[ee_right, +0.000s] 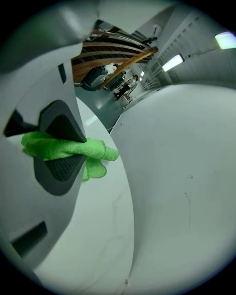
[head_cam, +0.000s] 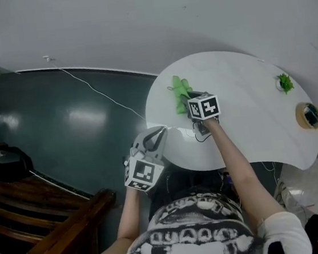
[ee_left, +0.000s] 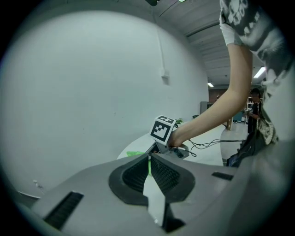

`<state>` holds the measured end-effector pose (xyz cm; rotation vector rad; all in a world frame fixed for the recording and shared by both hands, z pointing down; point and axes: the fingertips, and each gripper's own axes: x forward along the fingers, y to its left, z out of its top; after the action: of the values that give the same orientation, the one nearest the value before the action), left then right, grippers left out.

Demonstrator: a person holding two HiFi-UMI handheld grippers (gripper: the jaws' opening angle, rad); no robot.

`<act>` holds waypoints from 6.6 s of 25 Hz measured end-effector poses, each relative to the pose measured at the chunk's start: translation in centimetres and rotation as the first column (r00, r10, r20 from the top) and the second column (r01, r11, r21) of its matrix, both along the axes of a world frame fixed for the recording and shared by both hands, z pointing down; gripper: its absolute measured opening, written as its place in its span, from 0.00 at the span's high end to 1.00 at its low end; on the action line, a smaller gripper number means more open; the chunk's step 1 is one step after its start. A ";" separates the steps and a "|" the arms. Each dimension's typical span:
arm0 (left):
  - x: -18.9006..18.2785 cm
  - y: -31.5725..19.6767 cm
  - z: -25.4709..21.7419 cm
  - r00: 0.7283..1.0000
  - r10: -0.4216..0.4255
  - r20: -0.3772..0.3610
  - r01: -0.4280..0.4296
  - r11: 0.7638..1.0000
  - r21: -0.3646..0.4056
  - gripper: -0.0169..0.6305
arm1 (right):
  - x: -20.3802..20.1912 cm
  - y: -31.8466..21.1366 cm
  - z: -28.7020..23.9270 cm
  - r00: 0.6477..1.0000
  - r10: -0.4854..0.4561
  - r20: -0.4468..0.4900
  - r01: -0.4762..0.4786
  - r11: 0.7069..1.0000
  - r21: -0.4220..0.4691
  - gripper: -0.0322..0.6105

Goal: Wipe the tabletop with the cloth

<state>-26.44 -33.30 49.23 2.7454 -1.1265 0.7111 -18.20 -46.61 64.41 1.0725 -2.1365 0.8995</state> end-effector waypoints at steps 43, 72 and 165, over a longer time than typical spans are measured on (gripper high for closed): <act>43.3 10.1 -3.0 0.966 0.249 -0.065 -0.246 0.968 0.059 0.95 | 63.6 16.2 0.7 0.869 0.452 -0.202 -0.454 0.890 0.038 0.83; 16.2 5.5 -0.9 0.995 -0.096 0.022 0.096 0.995 -0.003 0.95 | 21.1 9.3 -3.3 0.997 0.044 0.062 -0.050 0.994 0.093 0.83; 40.8 20.1 -3.2 0.980 0.189 0.060 -0.192 0.980 0.054 0.95 | 76.7 37.0 -2.6 0.720 0.658 -0.220 -0.651 0.750 0.115 0.83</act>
<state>14.38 -13.20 46.07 2.9308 -0.9156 0.7913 58.46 -9.59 61.81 1.9170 -1.5562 0.9643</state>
